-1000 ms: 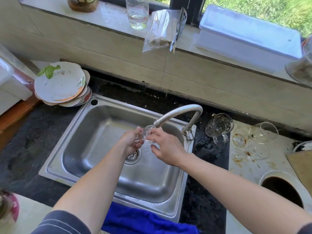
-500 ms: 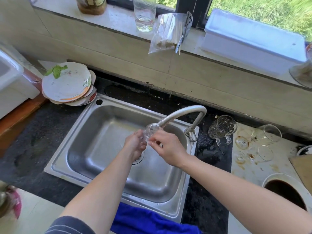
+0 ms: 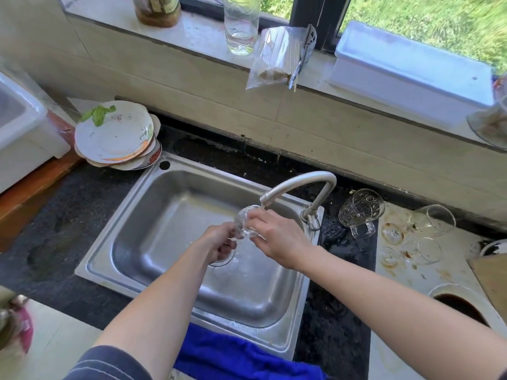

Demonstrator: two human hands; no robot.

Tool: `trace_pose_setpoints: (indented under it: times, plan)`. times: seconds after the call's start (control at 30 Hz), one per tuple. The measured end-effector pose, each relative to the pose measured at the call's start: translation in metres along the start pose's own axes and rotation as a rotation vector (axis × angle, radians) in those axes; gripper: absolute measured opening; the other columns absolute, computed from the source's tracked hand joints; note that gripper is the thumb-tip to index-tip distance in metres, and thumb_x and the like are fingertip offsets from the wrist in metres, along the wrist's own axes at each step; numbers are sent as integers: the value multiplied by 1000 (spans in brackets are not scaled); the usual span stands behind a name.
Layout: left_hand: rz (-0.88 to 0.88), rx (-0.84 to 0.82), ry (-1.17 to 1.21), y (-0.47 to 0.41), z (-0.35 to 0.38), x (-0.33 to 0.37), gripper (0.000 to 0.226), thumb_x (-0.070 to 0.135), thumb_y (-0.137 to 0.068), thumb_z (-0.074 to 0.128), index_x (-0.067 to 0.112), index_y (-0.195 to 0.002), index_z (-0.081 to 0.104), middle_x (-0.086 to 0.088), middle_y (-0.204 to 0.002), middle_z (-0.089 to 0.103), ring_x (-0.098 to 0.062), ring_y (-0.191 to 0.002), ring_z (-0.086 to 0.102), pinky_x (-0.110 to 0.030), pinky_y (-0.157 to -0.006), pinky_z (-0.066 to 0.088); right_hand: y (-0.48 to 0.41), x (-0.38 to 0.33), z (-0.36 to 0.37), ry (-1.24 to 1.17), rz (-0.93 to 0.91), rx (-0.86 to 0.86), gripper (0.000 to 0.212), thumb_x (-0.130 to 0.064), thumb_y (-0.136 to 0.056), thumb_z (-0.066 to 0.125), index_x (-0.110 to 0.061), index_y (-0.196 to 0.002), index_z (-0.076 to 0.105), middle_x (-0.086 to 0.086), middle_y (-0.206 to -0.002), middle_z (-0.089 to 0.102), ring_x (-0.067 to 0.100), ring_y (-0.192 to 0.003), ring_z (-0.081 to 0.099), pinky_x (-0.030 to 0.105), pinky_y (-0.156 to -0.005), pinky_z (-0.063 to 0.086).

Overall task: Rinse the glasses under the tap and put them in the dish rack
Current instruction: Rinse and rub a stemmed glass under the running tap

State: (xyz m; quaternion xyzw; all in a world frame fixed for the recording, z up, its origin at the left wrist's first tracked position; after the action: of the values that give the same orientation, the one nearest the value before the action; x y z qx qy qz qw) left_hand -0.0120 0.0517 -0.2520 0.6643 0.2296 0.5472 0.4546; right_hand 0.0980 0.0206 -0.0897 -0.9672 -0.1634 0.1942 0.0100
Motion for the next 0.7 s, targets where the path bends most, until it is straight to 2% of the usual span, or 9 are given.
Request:
trace_pose_setpoints:
  times: [0.1, 0.13, 0.2, 0.27, 0.37, 0.47, 0.6, 0.63, 0.7]
  plan:
    - [55, -89, 240, 3, 12, 4, 18, 16, -87, 52, 13, -70, 57, -5, -57, 53, -14, -42, 39, -18, -42, 31, -2, 8, -5, -187, 142, 49, 9, -22, -86, 67, -13, -87, 69, 0, -93, 66, 26, -83, 61, 44, -66, 52]
    - [89, -98, 335, 4, 14, 8, 16, 16, -90, 52, 12, -75, 59, -5, -60, 57, -15, -44, 45, -20, -43, 34, 0, 14, -8, -239, 220, 75, 10, -24, -86, 69, -14, -84, 70, -2, -88, 66, 22, -79, 62, 42, -69, 51]
    - [130, -77, 424, 6, 14, 11, 15, 12, -93, 50, 9, -82, 59, -3, -55, 59, -15, -43, 44, -19, -39, 32, 3, 20, -8, -324, 299, 73, 14, -29, -87, 69, -15, -90, 71, -4, -91, 67, 16, -79, 63, 37, -75, 50]
    - [114, -30, 370, 7, 11, 6, 18, 11, -94, 47, 9, -79, 57, -2, -47, 55, -9, -36, 32, -14, -35, 21, 5, 14, 0, -330, 248, -50, 21, -32, -90, 66, -17, -103, 72, -6, -108, 68, 14, -89, 65, 34, -81, 50]
    - [31, 1, 105, 10, 2, -6, 19, 14, -92, 48, 11, -75, 56, -6, -56, 51, -8, -30, 26, -8, -35, 16, 10, 7, 5, -106, 84, -175, 26, -32, -90, 63, -21, -113, 70, -11, -126, 61, 19, -104, 61, 38, -77, 52]
    - [-115, -122, -99, 18, 11, -22, 23, 17, -92, 43, 14, -73, 56, -6, -59, 51, -7, -31, 27, -9, -33, 15, 7, -1, 0, 9, -6, -134, 34, -33, -88, 62, -21, -120, 64, -7, -128, 56, 19, -107, 52, 37, -66, 52]
    - [-211, -162, -220, 16, 1, -33, 28, 24, -94, 40, 14, -80, 61, -1, -52, 47, -6, -33, 22, -12, -32, 13, 12, 6, -1, 42, 11, -169, 22, -34, -90, 60, -20, -104, 68, -7, -115, 61, 18, -102, 53, 40, -69, 53]
    - [-209, -143, -226, 14, -3, -34, 28, 25, -94, 39, 14, -80, 61, 0, -51, 47, -5, -33, 21, -12, -32, 12, 13, 11, -4, 35, 36, -168, 22, -34, -91, 61, -20, -105, 69, -8, -114, 61, 18, -101, 53, 40, -69, 53]
    - [-180, -113, -203, 13, -3, -32, 27, 24, -95, 38, 14, -79, 58, 0, -50, 46, -6, -31, 21, -12, -33, 11, 13, 14, -6, 6, 87, -172, 32, -37, -90, 61, -24, -119, 64, -10, -126, 55, 15, -109, 51, 37, -78, 51]
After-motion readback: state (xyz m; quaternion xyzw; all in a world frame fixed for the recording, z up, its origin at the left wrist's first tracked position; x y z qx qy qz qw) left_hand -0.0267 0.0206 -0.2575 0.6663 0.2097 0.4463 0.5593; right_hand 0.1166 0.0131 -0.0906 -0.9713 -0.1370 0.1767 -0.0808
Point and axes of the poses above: each hand's wrist, its own y-axis away from the middle knuckle, its own z-axis out of the palm, x = y × z, the point moved 10 cm from there along -y, towards the middle knuckle
